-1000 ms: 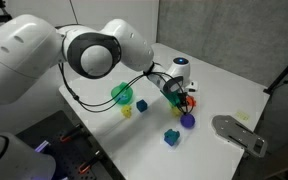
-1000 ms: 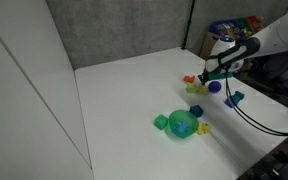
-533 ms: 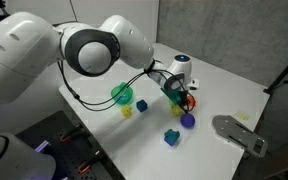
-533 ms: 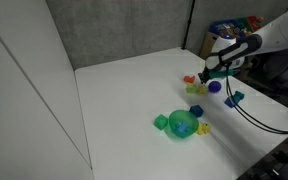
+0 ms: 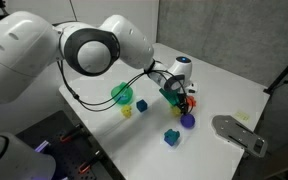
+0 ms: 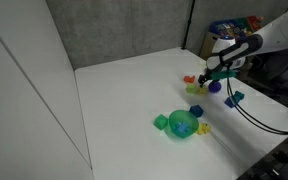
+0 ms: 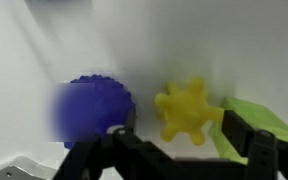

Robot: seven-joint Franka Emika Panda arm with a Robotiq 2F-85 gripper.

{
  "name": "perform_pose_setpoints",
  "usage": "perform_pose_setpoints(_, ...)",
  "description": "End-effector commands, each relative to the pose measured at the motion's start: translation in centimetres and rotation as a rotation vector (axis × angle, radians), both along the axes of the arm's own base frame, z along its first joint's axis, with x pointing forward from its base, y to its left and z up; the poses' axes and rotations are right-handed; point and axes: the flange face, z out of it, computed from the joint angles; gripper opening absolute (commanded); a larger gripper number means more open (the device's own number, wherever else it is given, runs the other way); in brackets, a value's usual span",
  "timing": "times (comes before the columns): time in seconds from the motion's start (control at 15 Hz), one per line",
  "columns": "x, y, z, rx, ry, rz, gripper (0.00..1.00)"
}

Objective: Put the yellow spiky toy in the green bowl

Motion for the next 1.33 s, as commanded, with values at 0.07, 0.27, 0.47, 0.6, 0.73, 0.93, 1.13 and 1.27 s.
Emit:
perform_pose_setpoints(0.07, -0.4, 0.2, -0.3, -0.005, 0.011, 0.002, 0.62)
perform_pose_setpoints(0.27, -0.1, 0.4, 0.0, 0.001, -0.016, 0.015, 0.35)
perform_pose_setpoints(0.47, 0.3, 0.8, 0.5, -0.005, -0.068, 0.040, 0.13)
perform_pose_setpoints(0.6, 0.4, 1.1, 0.9, -0.005, -0.085, 0.045, 0.02)
perform_pose_setpoints(0.73, 0.4, 1.2, 1.1, 0.004, -0.076, 0.044, 0.04)
perform_pose_setpoints(0.93, 0.4, 1.3, 1.7, 0.013, -0.081, 0.044, 0.05)
perform_pose_setpoints(1.13, 0.7, 1.6, 3.8, 0.010, -0.116, 0.040, 0.04)
perform_pose_setpoints(1.27, 0.9, 2.0, 5.9, 0.006, -0.142, 0.040, 0.04)
